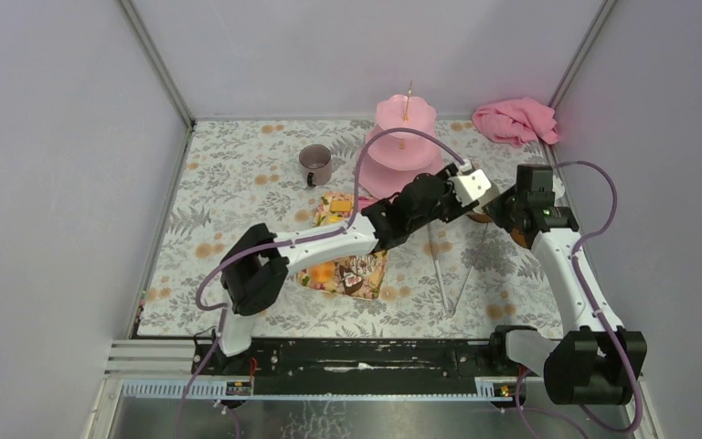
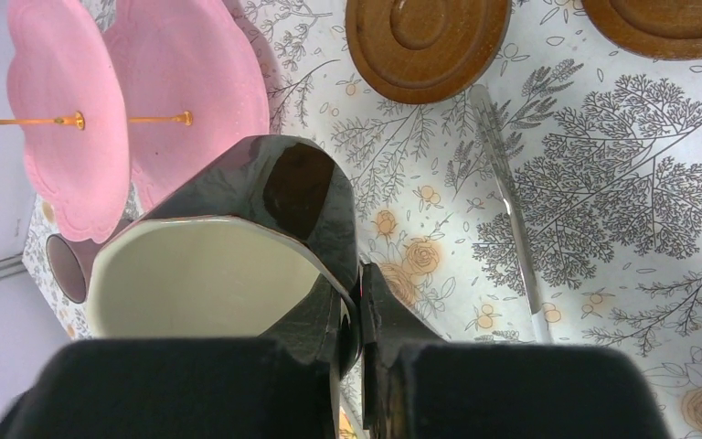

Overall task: Serve the afternoon tea
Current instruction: Place the cup on the coaster.

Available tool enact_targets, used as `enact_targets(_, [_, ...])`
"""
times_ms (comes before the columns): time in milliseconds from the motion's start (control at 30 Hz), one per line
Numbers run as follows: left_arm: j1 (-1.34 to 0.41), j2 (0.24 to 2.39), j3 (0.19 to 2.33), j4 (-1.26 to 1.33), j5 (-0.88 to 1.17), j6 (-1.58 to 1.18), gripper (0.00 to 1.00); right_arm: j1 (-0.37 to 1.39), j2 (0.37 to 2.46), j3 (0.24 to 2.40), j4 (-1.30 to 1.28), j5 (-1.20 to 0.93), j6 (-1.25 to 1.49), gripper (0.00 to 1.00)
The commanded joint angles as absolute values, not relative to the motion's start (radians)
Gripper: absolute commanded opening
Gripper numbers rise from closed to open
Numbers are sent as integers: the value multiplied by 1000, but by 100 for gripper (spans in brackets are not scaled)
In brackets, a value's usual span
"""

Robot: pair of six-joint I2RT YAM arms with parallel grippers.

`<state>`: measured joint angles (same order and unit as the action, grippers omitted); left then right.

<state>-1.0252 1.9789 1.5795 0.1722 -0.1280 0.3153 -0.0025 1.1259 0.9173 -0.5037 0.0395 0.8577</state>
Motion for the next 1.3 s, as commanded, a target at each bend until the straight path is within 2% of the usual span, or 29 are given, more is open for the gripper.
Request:
enact_targets(0, [-1019, 1914, 1573, 390, -233, 272, 61, 5, 1128, 1003, -464, 6, 873, 0])
enact_targets(200, [-1020, 1874, 1543, 408, -286, 251, 67, 5, 1178, 1072, -483, 40, 867, 0])
enact_targets(500, [-1019, 1794, 1449, 401, -341, 219, 67, 5, 1376, 1301, -591, 107, 832, 0])
enact_targets(867, [-1019, 1705, 1345, 335, -371, 135, 65, 5, 1670, 1750, -902, 177, 784, 0])
enact_targets(1267, [-1027, 1579, 1213, 320, -384, 56, 59, 5, 1952, 2131, -1220, 217, 775, 0])
